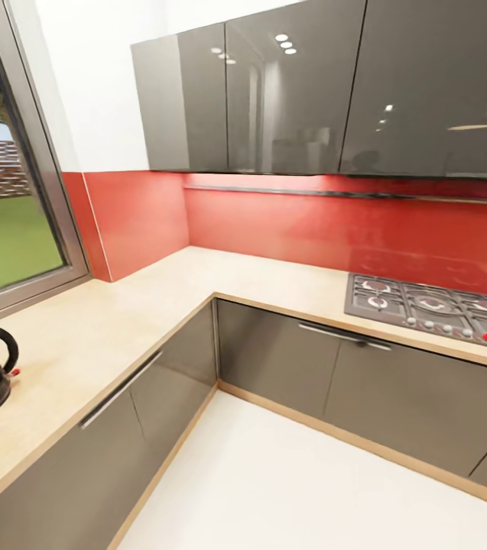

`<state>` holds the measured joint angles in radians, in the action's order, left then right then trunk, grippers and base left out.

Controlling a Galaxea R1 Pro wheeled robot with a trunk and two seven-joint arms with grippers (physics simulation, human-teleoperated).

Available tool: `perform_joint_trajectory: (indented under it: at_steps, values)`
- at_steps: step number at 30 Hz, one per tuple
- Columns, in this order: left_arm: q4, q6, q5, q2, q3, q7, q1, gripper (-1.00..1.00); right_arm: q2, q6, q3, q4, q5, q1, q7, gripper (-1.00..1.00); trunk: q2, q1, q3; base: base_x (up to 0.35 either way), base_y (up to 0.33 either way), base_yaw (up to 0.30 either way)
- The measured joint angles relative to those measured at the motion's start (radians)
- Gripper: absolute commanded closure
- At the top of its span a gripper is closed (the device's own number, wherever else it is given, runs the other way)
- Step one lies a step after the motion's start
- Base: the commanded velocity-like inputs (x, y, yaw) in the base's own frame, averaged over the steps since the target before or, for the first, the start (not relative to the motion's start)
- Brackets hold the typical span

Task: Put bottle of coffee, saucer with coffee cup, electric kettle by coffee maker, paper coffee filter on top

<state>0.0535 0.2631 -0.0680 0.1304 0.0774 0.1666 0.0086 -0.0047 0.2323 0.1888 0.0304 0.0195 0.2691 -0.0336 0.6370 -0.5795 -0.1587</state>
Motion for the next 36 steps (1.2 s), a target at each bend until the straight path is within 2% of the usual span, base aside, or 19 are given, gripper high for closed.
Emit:
perform_joint_trajectory:
  at_steps: [14,36]
  values:
    - [0.0,0.0,0.001,-0.004,0.0,0.0,0.0,-1.0,0.002,0.0,0.0,0.0,0.0,0.0,0.0,-1.0,0.0,0.0,0.0,0.307,-0.166,0.029]
    - [0.0,-0.001,0.001,-0.004,0.0,0.001,0.0,-1.0,0.0,0.0,0.0,0.0,0.0,0.0,0.0,-1.0,0.0,0.0,0.0,0.287,-0.204,0.264]
